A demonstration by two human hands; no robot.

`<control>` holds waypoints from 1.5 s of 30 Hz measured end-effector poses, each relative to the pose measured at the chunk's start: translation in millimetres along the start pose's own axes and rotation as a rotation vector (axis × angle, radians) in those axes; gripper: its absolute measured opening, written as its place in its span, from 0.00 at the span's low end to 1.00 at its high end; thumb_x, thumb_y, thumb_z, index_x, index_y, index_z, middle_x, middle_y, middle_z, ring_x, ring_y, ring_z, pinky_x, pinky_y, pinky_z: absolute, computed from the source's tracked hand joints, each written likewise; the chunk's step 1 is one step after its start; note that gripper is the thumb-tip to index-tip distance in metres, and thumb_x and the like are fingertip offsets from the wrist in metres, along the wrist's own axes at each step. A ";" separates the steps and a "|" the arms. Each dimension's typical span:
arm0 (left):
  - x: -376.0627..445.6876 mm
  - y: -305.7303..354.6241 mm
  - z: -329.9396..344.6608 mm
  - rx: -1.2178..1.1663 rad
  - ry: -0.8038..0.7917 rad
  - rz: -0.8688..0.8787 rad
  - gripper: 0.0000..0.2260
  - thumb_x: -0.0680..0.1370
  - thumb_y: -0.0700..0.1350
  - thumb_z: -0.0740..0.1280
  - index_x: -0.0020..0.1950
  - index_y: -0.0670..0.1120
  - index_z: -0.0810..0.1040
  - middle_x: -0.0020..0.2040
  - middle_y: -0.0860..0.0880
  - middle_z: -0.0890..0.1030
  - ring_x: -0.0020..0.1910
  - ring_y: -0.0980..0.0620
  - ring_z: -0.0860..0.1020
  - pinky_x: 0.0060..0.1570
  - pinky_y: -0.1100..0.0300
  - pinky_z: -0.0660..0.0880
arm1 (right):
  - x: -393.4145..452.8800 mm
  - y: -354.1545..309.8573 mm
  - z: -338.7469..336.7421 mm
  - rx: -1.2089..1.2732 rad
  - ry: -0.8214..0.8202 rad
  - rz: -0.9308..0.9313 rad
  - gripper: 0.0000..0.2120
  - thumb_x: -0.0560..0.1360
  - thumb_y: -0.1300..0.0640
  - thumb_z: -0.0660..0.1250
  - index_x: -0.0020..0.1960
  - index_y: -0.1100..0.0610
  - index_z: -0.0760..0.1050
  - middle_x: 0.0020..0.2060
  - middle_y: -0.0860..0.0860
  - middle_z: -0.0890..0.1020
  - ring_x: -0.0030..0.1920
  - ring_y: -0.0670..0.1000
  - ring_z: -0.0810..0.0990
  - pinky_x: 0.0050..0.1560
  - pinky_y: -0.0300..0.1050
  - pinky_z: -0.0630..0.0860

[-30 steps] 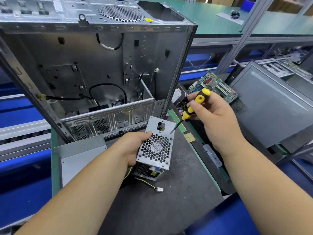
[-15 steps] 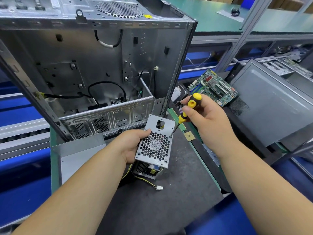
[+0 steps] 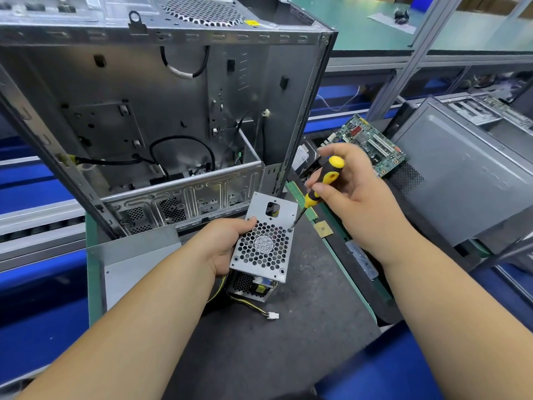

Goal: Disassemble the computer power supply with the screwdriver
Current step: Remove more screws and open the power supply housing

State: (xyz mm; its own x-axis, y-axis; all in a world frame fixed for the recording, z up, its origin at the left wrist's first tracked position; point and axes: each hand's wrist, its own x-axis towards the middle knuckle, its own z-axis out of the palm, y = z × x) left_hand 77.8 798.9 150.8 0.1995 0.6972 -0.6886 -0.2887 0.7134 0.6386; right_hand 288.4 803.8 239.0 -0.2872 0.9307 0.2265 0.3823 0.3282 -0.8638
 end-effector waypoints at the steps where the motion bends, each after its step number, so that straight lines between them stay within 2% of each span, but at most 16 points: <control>1: 0.2 0.1 0.0 -0.001 0.001 0.002 0.09 0.82 0.42 0.63 0.51 0.38 0.78 0.39 0.42 0.86 0.35 0.44 0.85 0.41 0.46 0.79 | 0.3 -3.3 -1.9 -0.022 -0.027 -0.009 0.19 0.77 0.63 0.63 0.63 0.47 0.69 0.48 0.48 0.83 0.53 0.50 0.82 0.59 0.53 0.78; 3: 0.1 0.1 0.3 -0.006 0.000 0.002 0.09 0.82 0.42 0.63 0.51 0.38 0.78 0.39 0.42 0.86 0.35 0.44 0.85 0.41 0.46 0.79 | 1.4 -8.5 -4.0 -0.076 -0.052 -0.013 0.19 0.75 0.65 0.61 0.60 0.47 0.69 0.48 0.47 0.83 0.53 0.50 0.83 0.58 0.55 0.79; 5: -0.3 0.0 1.1 -0.009 -0.002 0.000 0.08 0.82 0.42 0.62 0.51 0.38 0.78 0.39 0.42 0.85 0.35 0.45 0.85 0.40 0.46 0.78 | 2.3 -12.0 -3.2 -0.148 -0.043 -0.018 0.14 0.75 0.61 0.63 0.56 0.46 0.71 0.47 0.46 0.81 0.51 0.50 0.82 0.56 0.55 0.79; 8: -1.1 -0.1 1.8 -0.011 -0.003 0.001 0.08 0.82 0.42 0.62 0.51 0.39 0.78 0.39 0.42 0.85 0.34 0.45 0.85 0.41 0.46 0.78 | 5.9 -16.2 -2.4 -0.343 0.051 -0.113 0.06 0.76 0.49 0.68 0.53 0.47 0.75 0.46 0.48 0.76 0.49 0.47 0.77 0.51 0.37 0.74; 10: -1.6 -0.3 2.2 -0.013 -0.003 0.006 0.08 0.82 0.42 0.63 0.50 0.38 0.78 0.38 0.42 0.85 0.34 0.45 0.85 0.42 0.46 0.78 | 9.4 -19.4 -3.1 -0.417 0.103 -0.155 0.06 0.76 0.52 0.71 0.52 0.51 0.78 0.44 0.51 0.75 0.47 0.46 0.74 0.47 0.31 0.69; 14: -2.8 -0.1 2.1 -0.015 -0.013 0.012 0.08 0.82 0.42 0.62 0.51 0.38 0.78 0.39 0.42 0.85 0.34 0.45 0.85 0.42 0.45 0.78 | 10.0 -24.8 -3.8 -0.404 0.088 -0.087 0.12 0.77 0.59 0.70 0.59 0.51 0.76 0.46 0.48 0.78 0.47 0.47 0.76 0.49 0.37 0.72; 17: -3.4 0.1 1.8 -0.014 -0.017 0.008 0.08 0.82 0.42 0.62 0.50 0.38 0.78 0.39 0.42 0.85 0.35 0.45 0.84 0.43 0.45 0.78 | 8.6 -27.4 -6.0 -0.418 0.048 -0.055 0.11 0.77 0.62 0.66 0.56 0.50 0.78 0.44 0.46 0.81 0.46 0.46 0.78 0.48 0.38 0.74; 22: -6.0 1.1 6.2 -0.010 -0.023 0.016 0.08 0.82 0.41 0.62 0.50 0.38 0.78 0.37 0.42 0.85 0.33 0.46 0.84 0.41 0.47 0.78 | 11.0 -29.7 -9.5 -0.582 0.044 -0.094 0.03 0.78 0.53 0.68 0.49 0.51 0.80 0.44 0.49 0.79 0.46 0.49 0.76 0.49 0.45 0.72; 24: -7.0 1.3 7.0 -0.005 -0.028 0.020 0.08 0.82 0.41 0.61 0.50 0.38 0.78 0.37 0.42 0.85 0.34 0.46 0.84 0.41 0.47 0.78 | 14.6 -30.6 -11.1 -0.611 0.039 -0.091 0.04 0.77 0.52 0.69 0.48 0.52 0.80 0.43 0.50 0.78 0.46 0.49 0.75 0.48 0.43 0.70; 26: -7.9 1.4 7.1 -0.004 -0.034 0.024 0.08 0.82 0.41 0.61 0.51 0.38 0.78 0.37 0.43 0.85 0.35 0.46 0.84 0.41 0.47 0.78 | 16.8 -32.1 -12.5 -0.607 0.021 -0.090 0.03 0.77 0.57 0.69 0.50 0.52 0.81 0.43 0.49 0.79 0.47 0.47 0.75 0.47 0.38 0.69; 29: -8.6 1.7 7.3 -0.004 -0.034 0.034 0.08 0.83 0.41 0.61 0.52 0.38 0.77 0.36 0.43 0.85 0.33 0.46 0.84 0.40 0.48 0.78 | 15.6 -34.1 -13.8 -0.603 -0.031 -0.086 0.13 0.74 0.64 0.67 0.56 0.52 0.78 0.44 0.47 0.78 0.45 0.45 0.75 0.45 0.34 0.71; 32: -8.4 1.9 7.9 0.005 -0.037 0.036 0.08 0.83 0.41 0.60 0.52 0.38 0.77 0.36 0.43 0.85 0.34 0.46 0.83 0.40 0.48 0.78 | 14.2 -36.5 -14.7 -0.559 -0.076 -0.074 0.16 0.71 0.68 0.64 0.55 0.54 0.77 0.46 0.49 0.76 0.42 0.48 0.74 0.40 0.33 0.70; 35: -9.2 2.0 8.1 0.009 -0.041 0.032 0.08 0.83 0.41 0.60 0.52 0.39 0.77 0.36 0.44 0.85 0.34 0.46 0.83 0.40 0.49 0.78 | 15.1 -36.8 -14.2 -0.594 -0.098 -0.077 0.13 0.71 0.67 0.64 0.52 0.54 0.77 0.46 0.50 0.77 0.44 0.49 0.74 0.47 0.39 0.71; 38: -10.2 2.1 8.5 0.010 -0.042 0.037 0.08 0.83 0.40 0.60 0.53 0.39 0.77 0.36 0.44 0.84 0.35 0.46 0.83 0.40 0.49 0.78 | 18.0 -37.0 -13.2 -0.648 -0.108 -0.113 0.02 0.76 0.57 0.67 0.48 0.53 0.78 0.42 0.47 0.77 0.44 0.45 0.73 0.46 0.41 0.70; 41: -10.8 2.4 10.1 0.007 -0.041 0.038 0.08 0.83 0.40 0.60 0.56 0.39 0.76 0.39 0.43 0.84 0.38 0.45 0.82 0.41 0.48 0.78 | 21.9 -36.4 -12.8 -0.689 -0.103 -0.112 0.02 0.78 0.56 0.67 0.50 0.52 0.78 0.42 0.45 0.77 0.43 0.45 0.73 0.45 0.37 0.69; 45: -10.9 2.7 10.9 0.013 -0.043 0.027 0.07 0.83 0.40 0.60 0.53 0.38 0.76 0.37 0.43 0.84 0.37 0.45 0.82 0.40 0.47 0.77 | 19.7 -37.8 -14.6 -0.647 -0.114 -0.091 0.13 0.72 0.64 0.68 0.54 0.52 0.77 0.45 0.44 0.77 0.47 0.40 0.73 0.41 0.26 0.65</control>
State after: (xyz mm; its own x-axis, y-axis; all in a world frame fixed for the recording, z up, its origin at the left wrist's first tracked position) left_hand 85.1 794.0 163.8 0.2319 0.7182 -0.6560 -0.2820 0.6951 0.6613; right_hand 281.0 812.1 282.7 -0.4210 0.8834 0.2059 0.7921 0.4687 -0.3910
